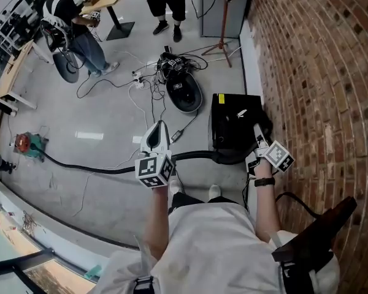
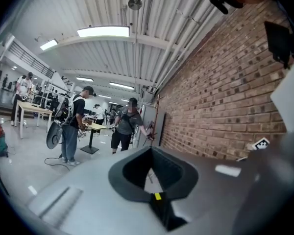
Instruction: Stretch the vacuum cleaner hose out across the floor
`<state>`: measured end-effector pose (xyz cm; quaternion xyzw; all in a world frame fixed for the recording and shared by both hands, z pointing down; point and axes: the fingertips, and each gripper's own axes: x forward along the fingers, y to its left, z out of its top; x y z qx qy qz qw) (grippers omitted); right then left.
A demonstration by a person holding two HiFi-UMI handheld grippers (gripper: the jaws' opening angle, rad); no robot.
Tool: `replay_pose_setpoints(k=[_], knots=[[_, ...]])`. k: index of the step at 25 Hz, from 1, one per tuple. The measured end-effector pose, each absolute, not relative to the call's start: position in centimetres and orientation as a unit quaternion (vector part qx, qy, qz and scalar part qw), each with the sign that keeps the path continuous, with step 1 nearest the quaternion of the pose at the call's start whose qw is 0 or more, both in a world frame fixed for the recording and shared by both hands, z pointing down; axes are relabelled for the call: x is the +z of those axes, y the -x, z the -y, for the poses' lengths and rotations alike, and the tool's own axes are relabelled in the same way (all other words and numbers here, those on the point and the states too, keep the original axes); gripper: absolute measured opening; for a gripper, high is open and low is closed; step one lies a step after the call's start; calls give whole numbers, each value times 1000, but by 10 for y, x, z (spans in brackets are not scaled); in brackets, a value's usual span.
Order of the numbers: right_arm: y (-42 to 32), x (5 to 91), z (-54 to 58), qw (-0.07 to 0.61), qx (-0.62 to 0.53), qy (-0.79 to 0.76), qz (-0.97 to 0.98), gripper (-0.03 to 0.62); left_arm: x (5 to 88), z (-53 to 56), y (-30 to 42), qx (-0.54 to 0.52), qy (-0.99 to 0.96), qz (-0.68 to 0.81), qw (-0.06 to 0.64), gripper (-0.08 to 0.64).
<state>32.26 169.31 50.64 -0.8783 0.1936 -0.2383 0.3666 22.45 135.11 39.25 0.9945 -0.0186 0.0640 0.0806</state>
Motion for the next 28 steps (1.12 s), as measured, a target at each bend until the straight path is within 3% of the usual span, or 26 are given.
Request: replay_pose_setpoints(k=[15,21,28], knots=[[-311,443,-1661,309,-179,894,-270,80,392,-1467,-275,82,-985,-135,67,2],[-307,443,-1624,252,-199,899,-298,92,391,-1486,-285,78,-983,-159,53,2],[-299,432,-1608,306,-184,865,-352,84,391,-1477,-291,77,-982,-167,43,2]])
